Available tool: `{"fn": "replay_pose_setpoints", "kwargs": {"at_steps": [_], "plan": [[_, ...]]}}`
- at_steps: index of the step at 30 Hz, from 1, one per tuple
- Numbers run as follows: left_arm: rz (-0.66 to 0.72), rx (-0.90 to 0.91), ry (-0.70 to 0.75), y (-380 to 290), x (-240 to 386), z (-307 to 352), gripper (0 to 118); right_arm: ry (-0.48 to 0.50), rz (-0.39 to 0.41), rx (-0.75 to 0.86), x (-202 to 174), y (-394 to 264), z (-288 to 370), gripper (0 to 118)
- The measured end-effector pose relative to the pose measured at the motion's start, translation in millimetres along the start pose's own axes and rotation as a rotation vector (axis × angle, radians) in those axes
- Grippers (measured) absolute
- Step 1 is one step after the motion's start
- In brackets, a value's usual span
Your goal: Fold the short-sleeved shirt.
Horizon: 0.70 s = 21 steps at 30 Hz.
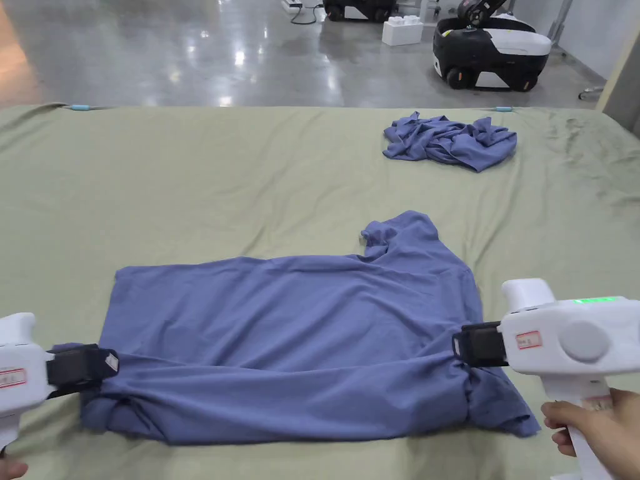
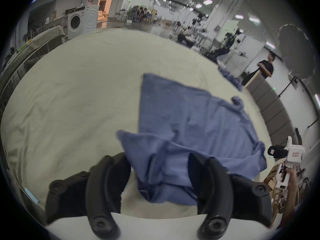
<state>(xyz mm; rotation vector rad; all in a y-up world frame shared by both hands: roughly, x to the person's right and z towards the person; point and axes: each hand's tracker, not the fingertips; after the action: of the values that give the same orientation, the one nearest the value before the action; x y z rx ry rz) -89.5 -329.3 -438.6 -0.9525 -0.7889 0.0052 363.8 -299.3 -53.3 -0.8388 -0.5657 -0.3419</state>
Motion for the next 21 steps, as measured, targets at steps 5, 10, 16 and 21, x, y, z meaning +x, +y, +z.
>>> {"fn": "replay_pose_setpoints", "kwargs": {"at_steps": [5, 10, 16, 21], "plan": [[-0.107, 0.355, -0.082, -27, 31, 101, 80, -0.004, -0.022, 0.479, -11, -67, 109, 83], [-0.038, 0.541, -0.285, -85, 46, 170, 1, -0.03, -0.193, 0.533, -33, -140, 158, 2], [-0.057, 0.525, -0.163, -102, 48, 179, 0, 0.069, -0.179, 0.455, -29, -145, 157, 2], [-0.046, 0.5, -0.177, -103, 44, 173, 0, 0.01, -0.125, 0.286, -16, -94, 113, 65]]}}
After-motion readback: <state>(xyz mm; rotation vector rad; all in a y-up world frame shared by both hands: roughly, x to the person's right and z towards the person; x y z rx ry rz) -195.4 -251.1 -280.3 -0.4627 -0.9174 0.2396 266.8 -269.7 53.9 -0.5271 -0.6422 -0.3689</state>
